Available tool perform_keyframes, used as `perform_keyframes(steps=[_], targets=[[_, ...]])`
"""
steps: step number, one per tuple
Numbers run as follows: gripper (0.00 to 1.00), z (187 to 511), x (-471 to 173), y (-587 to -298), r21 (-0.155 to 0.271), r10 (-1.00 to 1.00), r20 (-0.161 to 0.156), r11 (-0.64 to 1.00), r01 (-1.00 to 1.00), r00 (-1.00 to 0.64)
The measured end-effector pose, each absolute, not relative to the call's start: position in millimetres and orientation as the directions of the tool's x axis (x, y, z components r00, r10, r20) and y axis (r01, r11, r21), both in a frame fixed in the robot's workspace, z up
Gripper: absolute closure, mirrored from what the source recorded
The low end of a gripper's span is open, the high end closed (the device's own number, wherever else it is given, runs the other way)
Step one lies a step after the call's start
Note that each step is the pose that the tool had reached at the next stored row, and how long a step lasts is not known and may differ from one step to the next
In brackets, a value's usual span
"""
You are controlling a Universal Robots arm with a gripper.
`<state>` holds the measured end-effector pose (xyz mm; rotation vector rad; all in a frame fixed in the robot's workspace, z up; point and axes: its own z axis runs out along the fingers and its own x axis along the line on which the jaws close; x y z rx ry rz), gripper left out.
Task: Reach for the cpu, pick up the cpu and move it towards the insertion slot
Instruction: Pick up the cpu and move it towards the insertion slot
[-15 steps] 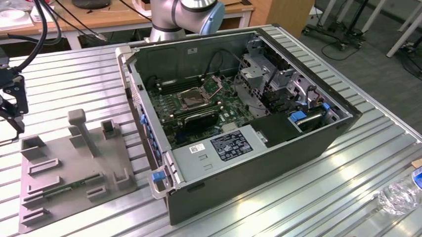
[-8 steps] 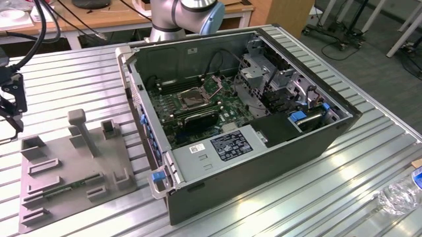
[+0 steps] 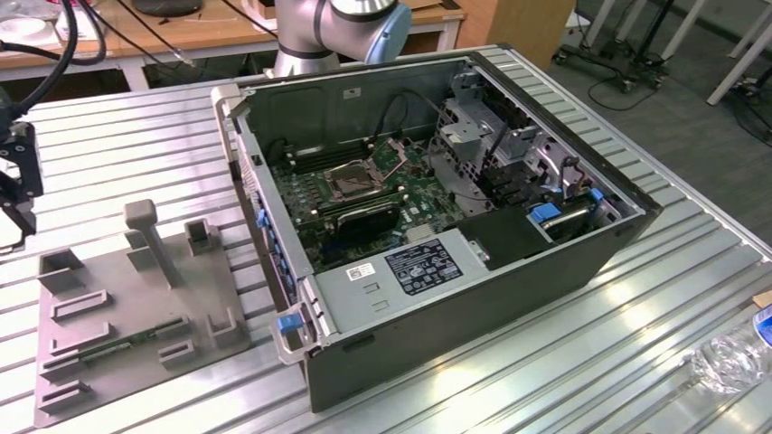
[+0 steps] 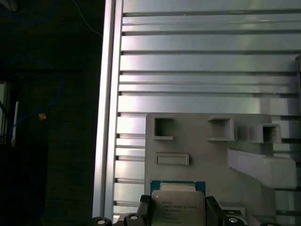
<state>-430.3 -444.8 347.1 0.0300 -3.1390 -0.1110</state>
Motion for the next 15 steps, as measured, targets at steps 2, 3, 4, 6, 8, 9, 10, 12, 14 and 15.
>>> perform_keyframes(steps=[2,3,4,6,8,9,10,12,14,15], targets=[[0.46,349.9,-430.3,-444.8,0.071,-0.019,0.000,0.997,-0.019,-1.000],[0.46,351.1,-430.3,-444.8,0.071,-0.019,0.000,0.997,-0.019,-1.000],[0.46,352.3,-430.3,-444.8,0.071,-0.019,0.000,0.997,-0.019,-1.000],[0.46,354.7,-430.3,-444.8,0.071,-0.019,0.000,0.997,-0.019,-1.000],[0.46,356.7,-430.3,-444.8,0.071,-0.019,0.000,0.997,-0.019,-1.000],[0.46,357.1,-430.3,-444.8,0.071,-0.019,0.000,0.997,-0.019,-1.000],[0.46,357.1,-430.3,-444.8,0.071,-0.019,0.000,0.997,-0.019,-1.000],[0.46,357.2,-430.3,-444.8,0.071,-0.019,0.000,0.997,-0.019,-1.000],[0.46,357.4,-430.3,-444.8,0.071,-0.019,0.000,0.997,-0.019,-1.000],[0.46,357.4,-430.3,-444.8,0.071,-0.019,0.000,0.997,-0.019,-1.000]])
